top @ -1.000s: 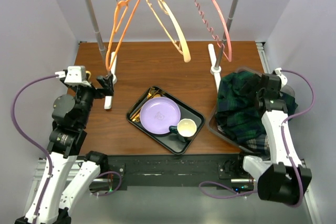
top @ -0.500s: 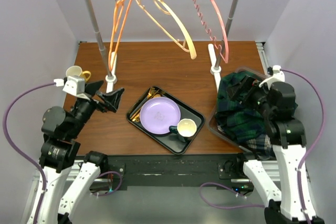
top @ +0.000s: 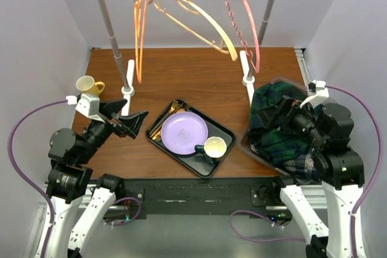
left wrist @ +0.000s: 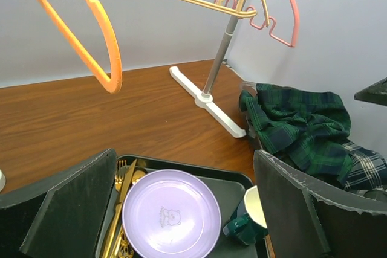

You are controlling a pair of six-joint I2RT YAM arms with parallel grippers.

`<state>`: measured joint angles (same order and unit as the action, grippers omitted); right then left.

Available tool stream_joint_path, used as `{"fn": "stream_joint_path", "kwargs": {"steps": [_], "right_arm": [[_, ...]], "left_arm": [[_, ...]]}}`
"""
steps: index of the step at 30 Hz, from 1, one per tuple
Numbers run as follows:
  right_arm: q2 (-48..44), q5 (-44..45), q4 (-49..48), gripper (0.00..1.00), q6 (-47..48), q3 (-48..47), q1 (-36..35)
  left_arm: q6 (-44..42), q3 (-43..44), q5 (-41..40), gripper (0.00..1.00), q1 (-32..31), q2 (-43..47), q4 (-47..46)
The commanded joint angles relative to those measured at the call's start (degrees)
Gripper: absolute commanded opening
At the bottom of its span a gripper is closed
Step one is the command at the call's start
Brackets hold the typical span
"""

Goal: Remove the skirt from the hanger

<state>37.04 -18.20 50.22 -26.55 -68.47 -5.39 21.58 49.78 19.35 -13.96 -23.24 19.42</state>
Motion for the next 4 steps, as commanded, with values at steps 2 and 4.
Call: {"fn": "stream_joint_path", "kwargs": {"steps": [2, 4], "right_arm": [[-0.2, -3.9, 0.5, 0.99, 0.0, -3.4, -0.2], [-0.1, -3.9, 0.3, 0.99, -0.4, -3.3, -0.2]], "left_arm": [[0.8, 0.2, 0.8, 1.00, -0.2, 0.7, -1.4], [0.9, 0.2, 0.7, 1.00, -0.2, 0.6, -1.8]]}}
